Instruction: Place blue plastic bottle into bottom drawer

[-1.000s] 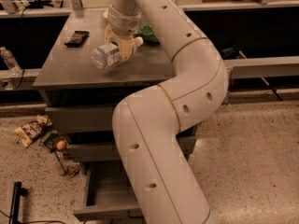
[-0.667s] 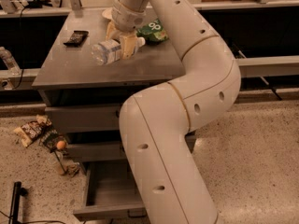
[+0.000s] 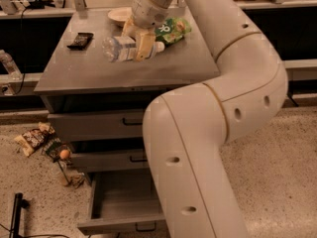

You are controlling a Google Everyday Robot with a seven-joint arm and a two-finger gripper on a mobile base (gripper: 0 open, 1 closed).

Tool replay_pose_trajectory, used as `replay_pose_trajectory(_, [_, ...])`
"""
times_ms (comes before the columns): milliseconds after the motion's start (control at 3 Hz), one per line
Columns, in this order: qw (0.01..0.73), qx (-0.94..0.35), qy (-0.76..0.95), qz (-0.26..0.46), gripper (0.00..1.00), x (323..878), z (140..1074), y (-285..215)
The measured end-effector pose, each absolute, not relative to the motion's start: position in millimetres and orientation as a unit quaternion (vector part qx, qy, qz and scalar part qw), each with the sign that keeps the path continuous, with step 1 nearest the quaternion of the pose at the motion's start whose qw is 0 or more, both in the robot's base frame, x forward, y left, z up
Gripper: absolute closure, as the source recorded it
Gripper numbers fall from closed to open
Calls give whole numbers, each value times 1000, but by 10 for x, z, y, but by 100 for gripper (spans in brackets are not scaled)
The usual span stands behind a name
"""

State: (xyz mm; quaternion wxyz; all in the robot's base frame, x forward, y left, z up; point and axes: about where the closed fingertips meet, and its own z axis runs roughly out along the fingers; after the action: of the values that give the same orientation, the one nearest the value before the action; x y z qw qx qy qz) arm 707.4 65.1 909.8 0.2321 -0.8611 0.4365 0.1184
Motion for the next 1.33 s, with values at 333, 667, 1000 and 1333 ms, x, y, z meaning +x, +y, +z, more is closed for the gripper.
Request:
replay_pose_trajectory(333, [236, -832, 482, 138, 100, 6902, 9236, 453])
replay_pose_trajectory(667, [231, -809, 520, 144, 100, 6706, 9287, 264])
replay_pose_trajectory(1000, [239, -789, 548, 140, 100, 6459, 9346, 104])
replay_pose_trajectory(1333, [267, -774, 559, 129, 100, 6214, 9325, -10])
